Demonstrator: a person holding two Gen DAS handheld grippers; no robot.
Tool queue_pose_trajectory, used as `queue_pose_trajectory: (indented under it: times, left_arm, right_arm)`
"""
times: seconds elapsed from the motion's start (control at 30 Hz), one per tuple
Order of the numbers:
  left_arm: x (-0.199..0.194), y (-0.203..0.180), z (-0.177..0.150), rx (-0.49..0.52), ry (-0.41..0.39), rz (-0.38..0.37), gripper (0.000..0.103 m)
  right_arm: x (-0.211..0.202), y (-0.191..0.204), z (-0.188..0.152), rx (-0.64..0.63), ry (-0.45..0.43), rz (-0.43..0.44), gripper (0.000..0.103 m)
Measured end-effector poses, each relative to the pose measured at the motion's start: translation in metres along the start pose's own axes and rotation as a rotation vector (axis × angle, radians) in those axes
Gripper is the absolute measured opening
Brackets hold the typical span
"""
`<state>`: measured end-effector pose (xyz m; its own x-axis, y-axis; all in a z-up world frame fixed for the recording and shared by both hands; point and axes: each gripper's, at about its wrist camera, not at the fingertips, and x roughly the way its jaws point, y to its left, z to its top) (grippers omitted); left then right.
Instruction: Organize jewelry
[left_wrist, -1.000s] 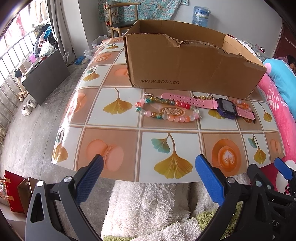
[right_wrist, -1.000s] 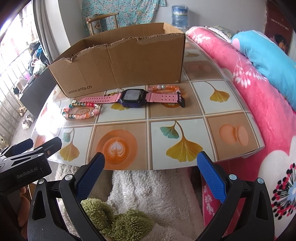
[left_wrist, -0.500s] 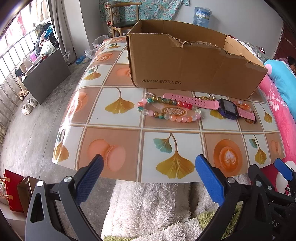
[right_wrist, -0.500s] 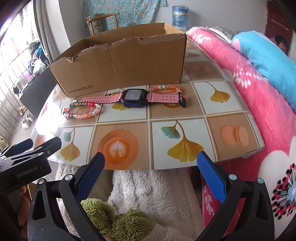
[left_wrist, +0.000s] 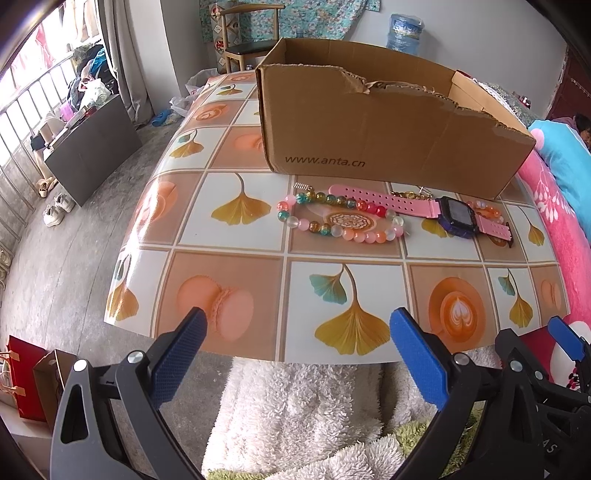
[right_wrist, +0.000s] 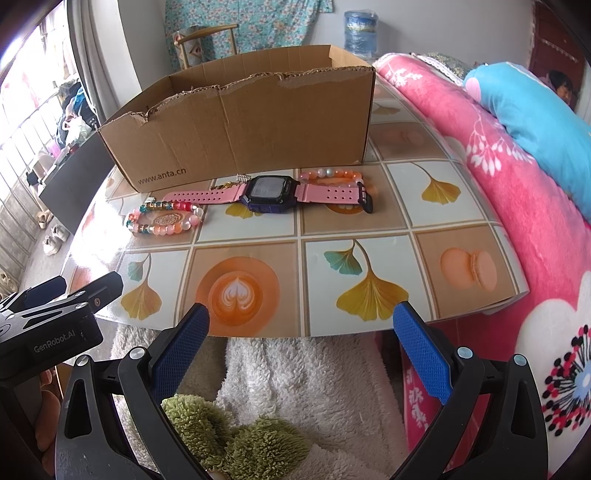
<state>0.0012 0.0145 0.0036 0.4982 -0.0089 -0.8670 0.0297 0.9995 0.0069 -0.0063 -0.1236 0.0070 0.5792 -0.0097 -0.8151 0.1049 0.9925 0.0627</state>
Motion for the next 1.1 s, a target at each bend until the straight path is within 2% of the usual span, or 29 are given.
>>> queue_pose_trajectory:
  times: [0.6,1.1]
  left_arm:
    - [0.013,0.006,0.017,-0.012,0.027,-0.015,0.097]
    - [0.048,0.011,0.025,0.071,0.114,0.008,0.097]
  right_arm:
    - [0.009,0.007,0.022,0.002,0.025,-0.027,0.096]
    - [0.038,0.025,0.041,-0.046,0.096,-0.059,0.096]
